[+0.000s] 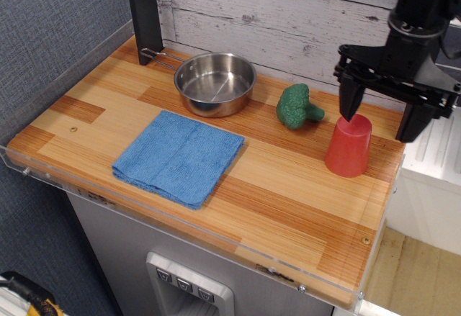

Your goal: Put cup in pot

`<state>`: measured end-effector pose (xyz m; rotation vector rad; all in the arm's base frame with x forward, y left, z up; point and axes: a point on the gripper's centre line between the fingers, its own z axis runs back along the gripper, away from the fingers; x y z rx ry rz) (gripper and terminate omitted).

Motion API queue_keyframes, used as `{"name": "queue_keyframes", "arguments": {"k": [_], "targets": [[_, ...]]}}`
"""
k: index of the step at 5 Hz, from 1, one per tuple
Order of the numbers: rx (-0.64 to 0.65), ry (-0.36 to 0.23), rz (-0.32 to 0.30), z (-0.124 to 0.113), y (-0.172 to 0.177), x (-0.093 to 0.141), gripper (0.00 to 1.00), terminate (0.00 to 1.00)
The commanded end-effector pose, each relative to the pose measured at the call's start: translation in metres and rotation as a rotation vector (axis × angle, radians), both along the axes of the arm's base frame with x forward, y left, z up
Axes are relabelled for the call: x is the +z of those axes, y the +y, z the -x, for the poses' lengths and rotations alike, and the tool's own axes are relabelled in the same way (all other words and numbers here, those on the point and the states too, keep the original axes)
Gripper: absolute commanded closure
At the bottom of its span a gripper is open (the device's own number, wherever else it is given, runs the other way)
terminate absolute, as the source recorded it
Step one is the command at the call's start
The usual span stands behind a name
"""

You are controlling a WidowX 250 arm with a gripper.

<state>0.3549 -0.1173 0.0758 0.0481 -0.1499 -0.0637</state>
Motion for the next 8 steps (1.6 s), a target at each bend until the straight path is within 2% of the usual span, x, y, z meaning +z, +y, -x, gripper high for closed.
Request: {"name": "queue_keyframes", "arguments": {"k": [1,3,4,5,6,7,8], "targets": [[0.048,-0.036,-0.008,-0.008,0.013,0.013,0.0,0.0],[0.064,0.004,-0.029,-0.009,0.022,-0.003,0.0,0.0],[0.047,0.005,-0.013,-0.007,0.022,-0.006,0.0,0.0],[0.04,0.013,-0.041,-0.003,0.018,-0.008,0.0,0.0],[0.041,0.028,-0.025,-0.003,0.018,-0.013,0.0,0.0],[0.068,0.015,-0.028,-0.001,0.021,-0.013,0.0,0.0],[0.059,0.03,-0.01,-0.001,0.02,-0.011,1.0,0.0]]}}
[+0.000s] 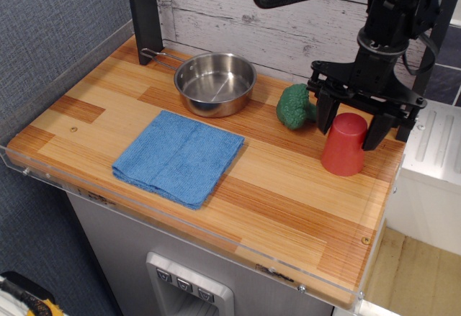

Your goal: Put cup in pot

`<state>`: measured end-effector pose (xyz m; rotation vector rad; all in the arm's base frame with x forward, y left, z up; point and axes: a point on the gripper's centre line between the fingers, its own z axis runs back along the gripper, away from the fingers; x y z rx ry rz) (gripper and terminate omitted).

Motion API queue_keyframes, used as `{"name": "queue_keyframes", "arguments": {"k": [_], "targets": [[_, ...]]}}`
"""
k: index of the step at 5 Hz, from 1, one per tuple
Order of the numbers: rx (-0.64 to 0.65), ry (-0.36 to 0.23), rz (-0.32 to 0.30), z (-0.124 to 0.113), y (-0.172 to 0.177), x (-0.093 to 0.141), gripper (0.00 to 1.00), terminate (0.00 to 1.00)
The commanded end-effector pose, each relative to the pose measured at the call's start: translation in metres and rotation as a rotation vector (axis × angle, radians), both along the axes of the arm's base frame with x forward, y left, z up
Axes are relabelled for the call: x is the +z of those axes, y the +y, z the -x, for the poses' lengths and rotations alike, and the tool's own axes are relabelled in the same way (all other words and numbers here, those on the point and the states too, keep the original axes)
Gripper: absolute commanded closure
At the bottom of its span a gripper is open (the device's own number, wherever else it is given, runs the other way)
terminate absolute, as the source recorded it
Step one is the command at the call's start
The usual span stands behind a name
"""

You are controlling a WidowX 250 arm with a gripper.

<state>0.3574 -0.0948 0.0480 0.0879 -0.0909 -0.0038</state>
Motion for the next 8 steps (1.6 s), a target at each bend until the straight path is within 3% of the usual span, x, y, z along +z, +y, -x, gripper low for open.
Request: {"name": "queue_keyframes", "arguments": {"k": [1,2,4,5,8], "targets": [[-0.023,-0.013,0.035,0.003,-0.002,0.021,1.0,0.0],[-0.003,0.011,-0.012,0.01,0.009,0.04,1.0,0.0],[0.176,-0.017,-0.037,0.015,0.047,0.073,1.0,0.0],[0.211,-0.033,-0.01,0.017,0.078,0.084,1.0,0.0],[0.283,-0.077,-0.047,0.001,0.132,0.09,1.0,0.0]]}}
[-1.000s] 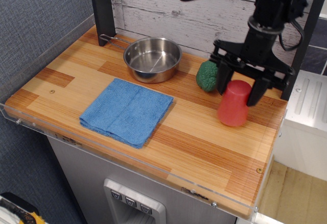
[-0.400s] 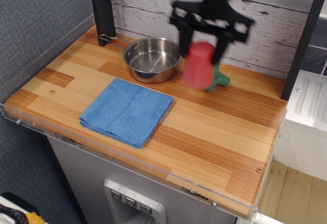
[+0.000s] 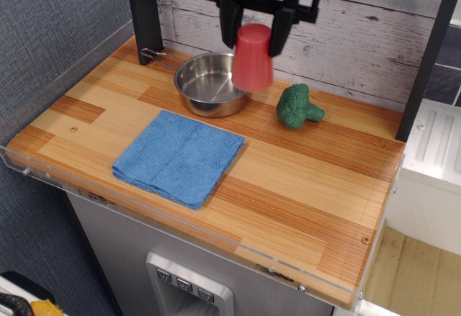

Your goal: Put cup in pot

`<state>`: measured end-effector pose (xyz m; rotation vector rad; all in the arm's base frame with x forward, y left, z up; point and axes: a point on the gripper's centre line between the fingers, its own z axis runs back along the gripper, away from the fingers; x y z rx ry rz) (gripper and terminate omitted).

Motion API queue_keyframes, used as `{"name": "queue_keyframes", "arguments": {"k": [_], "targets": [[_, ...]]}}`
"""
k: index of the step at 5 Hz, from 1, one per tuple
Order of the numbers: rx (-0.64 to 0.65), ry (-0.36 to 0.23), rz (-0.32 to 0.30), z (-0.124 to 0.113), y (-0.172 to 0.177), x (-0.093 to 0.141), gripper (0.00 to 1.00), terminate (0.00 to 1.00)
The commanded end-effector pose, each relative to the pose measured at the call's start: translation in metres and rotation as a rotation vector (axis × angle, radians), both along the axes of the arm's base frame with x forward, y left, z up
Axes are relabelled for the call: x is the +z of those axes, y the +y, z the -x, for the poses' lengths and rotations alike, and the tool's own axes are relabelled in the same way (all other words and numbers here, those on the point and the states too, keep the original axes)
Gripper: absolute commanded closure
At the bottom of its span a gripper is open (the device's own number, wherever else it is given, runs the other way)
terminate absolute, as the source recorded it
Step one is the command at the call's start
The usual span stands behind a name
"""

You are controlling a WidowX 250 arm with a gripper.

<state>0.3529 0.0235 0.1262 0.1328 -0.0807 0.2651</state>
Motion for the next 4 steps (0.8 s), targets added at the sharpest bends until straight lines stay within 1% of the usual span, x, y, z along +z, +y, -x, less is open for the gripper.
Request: {"name": "queue_keyframes", "arguments": {"k": [1,2,3,4], "targets": [[0.033,-0.078,-0.038,-0.007,0.024,0.011,1.0,0.0],[0.046,-0.102,-0.023,-0.013,0.041,0.003,1.0,0.0],[0.079,-0.094,-0.011,-0.018,0.05,-0.003,1.0,0.0],[0.089,-0.098,0.0,-0.025,0.06,-0.017,1.0,0.0]]}}
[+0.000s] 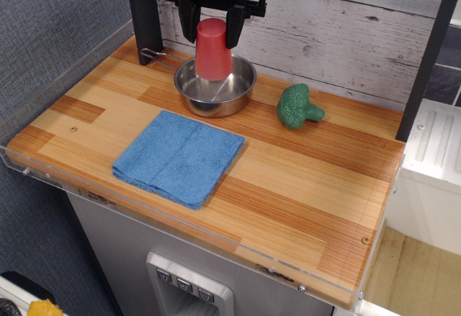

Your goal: Put cup in pot

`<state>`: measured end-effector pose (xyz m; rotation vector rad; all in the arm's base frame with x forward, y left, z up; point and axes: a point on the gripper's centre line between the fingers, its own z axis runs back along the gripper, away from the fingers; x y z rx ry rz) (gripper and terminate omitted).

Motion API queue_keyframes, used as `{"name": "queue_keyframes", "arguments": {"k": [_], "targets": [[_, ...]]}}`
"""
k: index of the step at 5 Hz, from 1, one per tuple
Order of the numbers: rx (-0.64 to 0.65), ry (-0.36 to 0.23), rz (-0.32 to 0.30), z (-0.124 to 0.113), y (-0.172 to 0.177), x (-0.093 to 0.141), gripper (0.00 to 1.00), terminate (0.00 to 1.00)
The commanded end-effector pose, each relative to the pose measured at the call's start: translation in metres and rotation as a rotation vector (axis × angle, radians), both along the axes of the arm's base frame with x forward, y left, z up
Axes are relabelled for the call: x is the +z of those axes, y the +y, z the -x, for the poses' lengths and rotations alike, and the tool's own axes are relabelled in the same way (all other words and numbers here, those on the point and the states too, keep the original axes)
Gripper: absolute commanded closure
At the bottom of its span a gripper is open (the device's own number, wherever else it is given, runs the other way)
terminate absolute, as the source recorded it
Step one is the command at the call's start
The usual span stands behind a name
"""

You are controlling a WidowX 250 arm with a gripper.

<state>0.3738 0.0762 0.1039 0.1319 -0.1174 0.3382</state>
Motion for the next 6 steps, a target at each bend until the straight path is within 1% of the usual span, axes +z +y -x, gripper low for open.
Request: {"name": "queue_keyframes", "arguments": {"k": [1,2,3,4,5,6], "targets": [[0.009,-0.033,-0.009,-0.009,0.007,-0.009,1.0,0.0],[0.004,-0.021,-0.001,-0.013,0.006,-0.019,1.0,0.0],[0.006,-0.021,0.041,-0.012,0.008,-0.02,0.0,0.0],[0.006,-0.008,0.053,-0.013,0.009,-0.021,0.0,0.0],[0.012,-0.028,0.047,-0.012,0.009,-0.02,0.0,0.0],[0.013,-0.037,0.05,-0.009,0.007,-0.007,0.0,0.0]]}}
